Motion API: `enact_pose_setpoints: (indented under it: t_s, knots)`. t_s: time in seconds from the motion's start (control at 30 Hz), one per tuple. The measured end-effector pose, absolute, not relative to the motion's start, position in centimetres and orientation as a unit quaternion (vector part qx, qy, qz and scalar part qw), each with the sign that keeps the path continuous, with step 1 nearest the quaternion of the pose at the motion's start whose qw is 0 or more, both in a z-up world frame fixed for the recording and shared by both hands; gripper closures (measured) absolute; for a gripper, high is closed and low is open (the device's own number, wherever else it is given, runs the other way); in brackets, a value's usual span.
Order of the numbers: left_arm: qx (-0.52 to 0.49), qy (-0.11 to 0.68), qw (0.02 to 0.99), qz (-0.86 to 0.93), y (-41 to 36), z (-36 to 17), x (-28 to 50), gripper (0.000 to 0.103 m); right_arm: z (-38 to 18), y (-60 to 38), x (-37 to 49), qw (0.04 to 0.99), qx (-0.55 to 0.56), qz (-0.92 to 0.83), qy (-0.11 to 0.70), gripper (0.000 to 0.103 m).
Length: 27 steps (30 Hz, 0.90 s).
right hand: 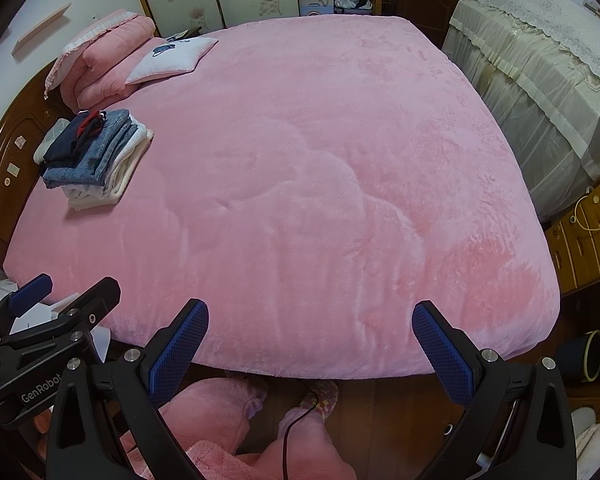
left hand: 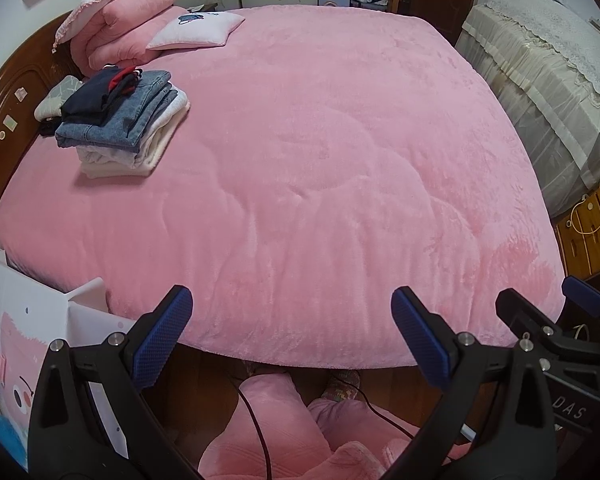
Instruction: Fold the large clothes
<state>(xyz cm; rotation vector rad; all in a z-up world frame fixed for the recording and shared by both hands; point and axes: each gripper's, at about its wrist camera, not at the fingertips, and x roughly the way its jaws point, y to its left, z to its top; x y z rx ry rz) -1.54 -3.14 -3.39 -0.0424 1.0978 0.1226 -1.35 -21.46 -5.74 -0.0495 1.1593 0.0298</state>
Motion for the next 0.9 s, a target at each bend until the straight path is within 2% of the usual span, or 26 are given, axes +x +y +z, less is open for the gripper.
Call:
enact_pose_setpoints:
  t_s: [0.9]
  knots:
    - [-0.017,0.519,0.853,0.062,-3.91,-3.25,-1.11,0.004,-5.44,-21.32,-1.4,0.837,-0.021,0.01,0.547,0.0]
